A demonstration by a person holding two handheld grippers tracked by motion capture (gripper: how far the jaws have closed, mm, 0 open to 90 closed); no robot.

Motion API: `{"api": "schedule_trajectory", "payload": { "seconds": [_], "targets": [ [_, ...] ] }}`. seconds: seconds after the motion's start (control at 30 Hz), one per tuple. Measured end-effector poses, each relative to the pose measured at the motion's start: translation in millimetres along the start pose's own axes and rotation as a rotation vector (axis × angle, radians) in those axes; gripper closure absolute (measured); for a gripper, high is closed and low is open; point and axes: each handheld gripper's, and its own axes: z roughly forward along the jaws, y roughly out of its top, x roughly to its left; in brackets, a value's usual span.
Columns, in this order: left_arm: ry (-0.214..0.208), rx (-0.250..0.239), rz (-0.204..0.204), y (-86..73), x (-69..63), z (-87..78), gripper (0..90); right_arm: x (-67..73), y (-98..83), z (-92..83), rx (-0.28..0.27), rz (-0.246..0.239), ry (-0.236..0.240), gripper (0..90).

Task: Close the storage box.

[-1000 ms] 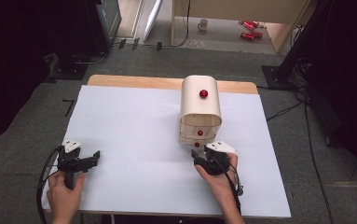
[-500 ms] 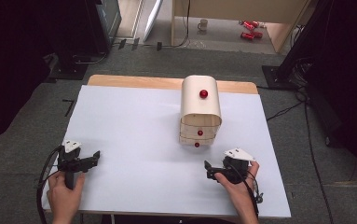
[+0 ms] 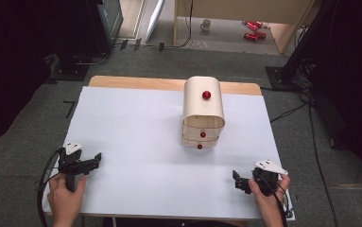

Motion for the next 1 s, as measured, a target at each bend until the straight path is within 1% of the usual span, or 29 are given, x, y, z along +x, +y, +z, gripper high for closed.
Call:
{"api": "schedule_trajectory", "payload": {
  "seconds": [0.13, 0.17, 0.2, 0.23, 0.27, 0.37, 0.4, 0.47, 0.5, 0.53, 0.6, 0.67, 0.73, 1.0],
  "targets": [
    [0.000, 0.000, 0.000, 0.0, 0.0, 0.0, 15.6, -15.6, -10.4, -5.0, 0.018, 0.012, -0.020, 0.0],
    [0.000, 0.000, 0.000, 0.0, 0.0, 0.0, 15.6, -15.6, -10.4, -5.0, 0.018, 0.012, -0.020, 0.0],
    [0.000, 0.001, 0.000, 0.0, 0.0, 0.0, 15.6, -22.6, -13.3, -8.1, 0.020, 0.013, -0.037, 0.0],
    [0.000, 0.001, 0.000, 0.0, 0.0, -0.1, 15.6, -22.6, -13.3, -8.1, 0.020, 0.013, -0.037, 0.0],
    [0.000, 0.001, 0.000, 0.0, 0.0, -0.1, 15.6, -29.6, -15.3, -10.5, 0.017, 0.020, -0.048, 0.0],
    [0.000, 0.001, 0.000, 0.0, 0.0, -0.1, 15.6, -37.9, -18.5, -10.9, 0.019, 0.043, -0.057, 0.0],
    [0.000, 0.000, 0.000, 0.0, 0.0, 0.0, 15.6, -38.9, -19.2, -10.5, 0.019, 0.050, -0.054, 0.0],
    [0.000, 0.000, -0.001, 0.0, -0.1, 0.0, 15.6, -38.5, -19.2, -10.3, 0.019, 0.041, -0.050, 0.0],
    [0.000, 0.000, -0.001, 0.0, -0.1, 0.0, 15.6, -37.9, -19.4, -9.1, 0.021, 0.026, -0.045, 0.0],
    [0.000, 0.000, -0.001, 0.0, -0.1, 0.0, 15.6, -36.1, -20.1, -7.6, 0.029, 0.014, -0.055, 0.0],
    [0.000, 0.000, -0.001, 0.0, 0.0, 0.0, 15.6, -31.8, -21.6, -5.7, 0.029, -0.030, -0.083, 0.0],
    [0.000, 0.000, 0.000, 0.0, -0.1, -0.1, 15.6, -32.4, -22.4, -5.7, 0.024, -0.014, -0.080, 0.0],
    [0.000, 0.000, -0.001, -0.1, -0.1, 0.0, 15.6, -31.2, -22.9, -5.7, 0.021, -0.021, -0.088, 0.0],
    [0.000, -0.001, -0.001, 0.0, -0.1, 0.0, 15.6, -31.1, -22.2, -5.5, 0.029, -0.019, -0.087, 0.0]
  ]
}}
